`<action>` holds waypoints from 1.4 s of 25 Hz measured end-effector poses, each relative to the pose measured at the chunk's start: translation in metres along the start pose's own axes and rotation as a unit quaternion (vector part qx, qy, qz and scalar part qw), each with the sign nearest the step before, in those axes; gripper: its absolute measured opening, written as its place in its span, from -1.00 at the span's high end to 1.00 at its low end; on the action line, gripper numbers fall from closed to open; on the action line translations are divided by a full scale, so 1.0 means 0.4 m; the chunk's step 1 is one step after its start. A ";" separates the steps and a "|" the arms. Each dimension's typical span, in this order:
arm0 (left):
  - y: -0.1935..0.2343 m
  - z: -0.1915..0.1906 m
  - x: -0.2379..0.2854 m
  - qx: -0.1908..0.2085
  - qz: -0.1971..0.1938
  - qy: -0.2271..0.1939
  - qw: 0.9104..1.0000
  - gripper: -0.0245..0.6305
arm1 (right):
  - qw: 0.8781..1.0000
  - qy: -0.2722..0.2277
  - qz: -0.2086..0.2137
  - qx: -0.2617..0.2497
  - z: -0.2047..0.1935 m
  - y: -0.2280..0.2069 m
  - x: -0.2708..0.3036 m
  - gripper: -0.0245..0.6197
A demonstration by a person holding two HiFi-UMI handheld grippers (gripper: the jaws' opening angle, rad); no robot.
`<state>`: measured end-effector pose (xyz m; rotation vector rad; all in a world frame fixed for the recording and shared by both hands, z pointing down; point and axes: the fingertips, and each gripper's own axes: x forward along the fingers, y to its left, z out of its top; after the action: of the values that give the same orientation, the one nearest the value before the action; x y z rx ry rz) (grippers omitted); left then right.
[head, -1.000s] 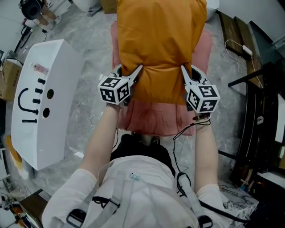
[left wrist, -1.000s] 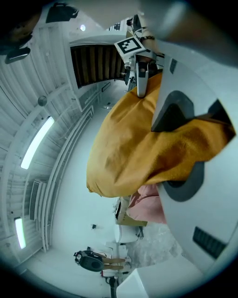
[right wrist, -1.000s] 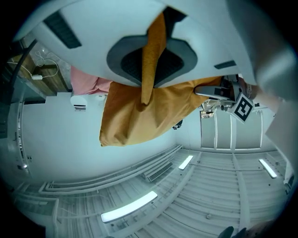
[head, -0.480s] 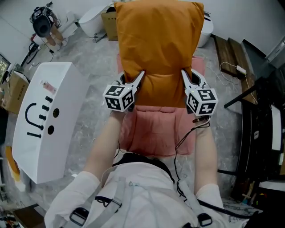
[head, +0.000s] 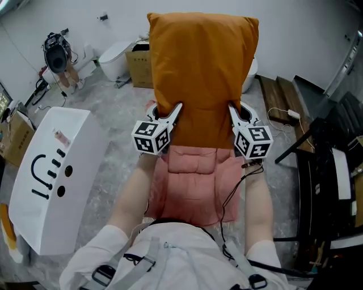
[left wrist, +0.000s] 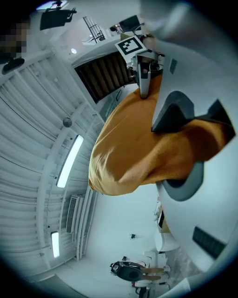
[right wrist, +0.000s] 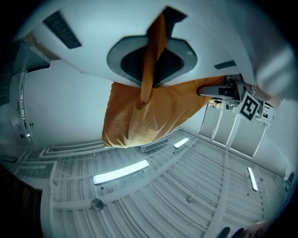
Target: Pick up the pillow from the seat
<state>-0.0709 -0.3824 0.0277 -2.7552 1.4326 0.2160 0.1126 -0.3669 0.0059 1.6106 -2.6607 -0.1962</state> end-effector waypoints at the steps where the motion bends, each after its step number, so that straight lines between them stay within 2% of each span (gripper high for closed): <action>1: -0.003 0.016 -0.001 0.006 0.000 -0.007 1.000 0.33 | 1.000 -0.006 -0.001 -0.002 0.014 0.000 -0.003 0.76; 10: -0.007 0.129 -0.020 0.036 -0.002 -0.064 0.997 0.33 | 0.998 -0.051 -0.007 -0.027 0.127 0.018 -0.018 0.77; 22: -0.005 0.192 -0.041 0.054 0.006 -0.096 0.994 0.33 | 0.996 -0.079 0.000 -0.038 0.182 0.032 -0.020 0.78; 35: -0.013 0.218 -0.061 0.062 0.004 -0.115 0.991 0.33 | 0.994 -0.095 -0.005 -0.043 0.206 0.046 -0.039 0.78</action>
<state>-0.0901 -0.3517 -0.0555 -2.5304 1.3496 0.4149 0.0965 -0.3370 -0.0731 1.6570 -2.7374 -0.4813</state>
